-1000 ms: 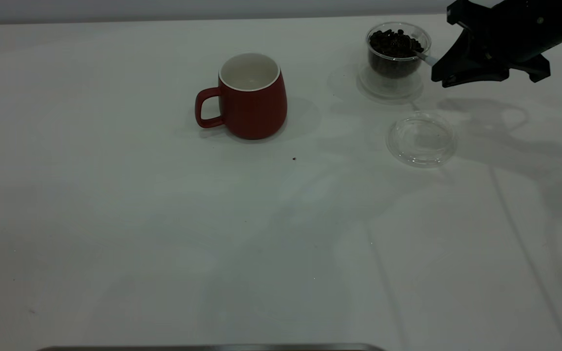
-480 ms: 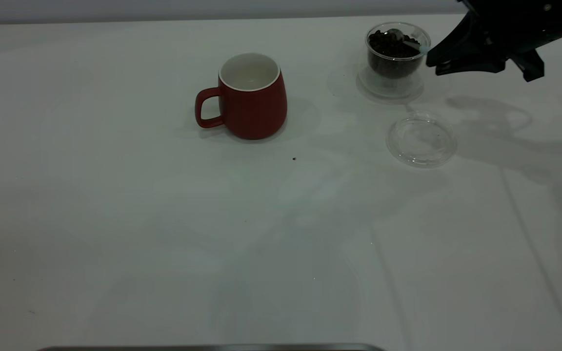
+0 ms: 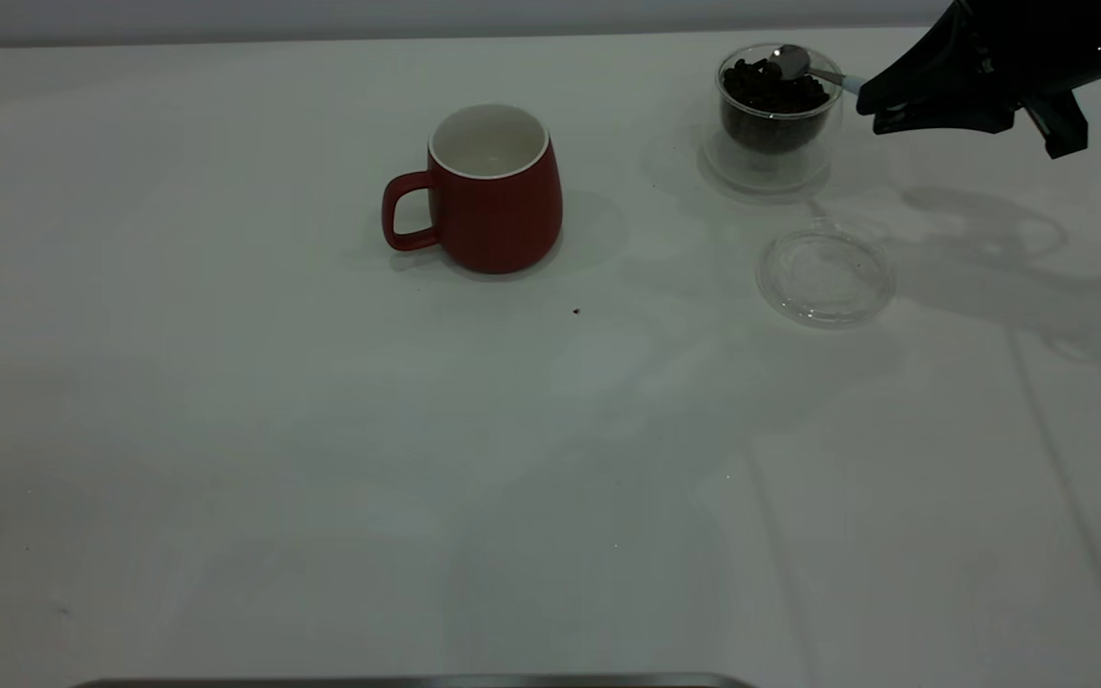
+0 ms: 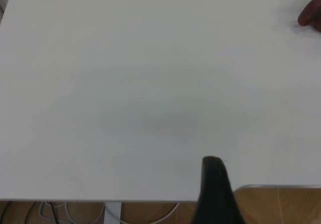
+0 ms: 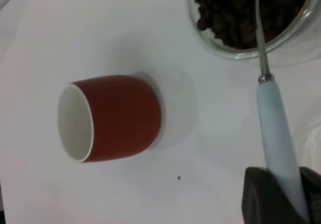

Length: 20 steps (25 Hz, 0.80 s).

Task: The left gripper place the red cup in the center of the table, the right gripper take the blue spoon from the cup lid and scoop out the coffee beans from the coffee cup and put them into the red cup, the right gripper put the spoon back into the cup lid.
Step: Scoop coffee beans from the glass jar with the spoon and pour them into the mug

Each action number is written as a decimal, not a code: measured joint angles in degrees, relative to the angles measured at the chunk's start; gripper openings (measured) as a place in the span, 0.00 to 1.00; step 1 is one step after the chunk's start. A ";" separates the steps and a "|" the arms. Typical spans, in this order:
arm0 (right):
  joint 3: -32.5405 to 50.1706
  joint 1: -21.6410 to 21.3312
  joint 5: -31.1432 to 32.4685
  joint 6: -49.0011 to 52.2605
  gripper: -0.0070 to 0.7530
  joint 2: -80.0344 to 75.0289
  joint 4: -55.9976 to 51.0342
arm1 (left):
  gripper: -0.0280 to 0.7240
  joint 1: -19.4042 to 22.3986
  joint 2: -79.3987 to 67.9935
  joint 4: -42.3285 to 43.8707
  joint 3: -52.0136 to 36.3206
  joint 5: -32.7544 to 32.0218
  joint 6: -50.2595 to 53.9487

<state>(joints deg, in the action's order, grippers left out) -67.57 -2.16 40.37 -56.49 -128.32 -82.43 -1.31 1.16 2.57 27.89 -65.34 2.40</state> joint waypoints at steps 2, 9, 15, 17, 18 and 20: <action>0.00 -0.04 -0.83 0.84 0.16 0.00 0.00 | 0.82 0.00 0.00 0.00 0.00 0.00 0.00; 0.00 -0.11 -1.49 7.40 0.16 0.00 2.34 | 0.82 0.00 0.00 0.00 0.00 0.00 -0.15; -0.36 -0.11 -1.17 10.16 0.16 0.00 3.40 | 0.82 0.00 0.00 0.00 0.00 0.00 -0.10; -1.04 -0.11 -0.62 11.15 0.16 0.00 3.84 | 0.82 0.00 0.00 0.00 0.00 0.00 -0.10; -1.43 -0.04 -0.47 11.52 0.16 0.00 3.91 | 0.82 0.00 0.00 0.00 0.00 0.00 -0.10; -2.37 0.30 -0.25 12.84 0.16 0.00 4.95 | 0.82 0.00 0.00 0.00 0.00 0.00 -0.10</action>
<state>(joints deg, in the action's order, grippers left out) -69.94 -1.86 40.12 -43.65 -128.32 -77.48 -1.31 1.16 2.57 27.89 -65.35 2.31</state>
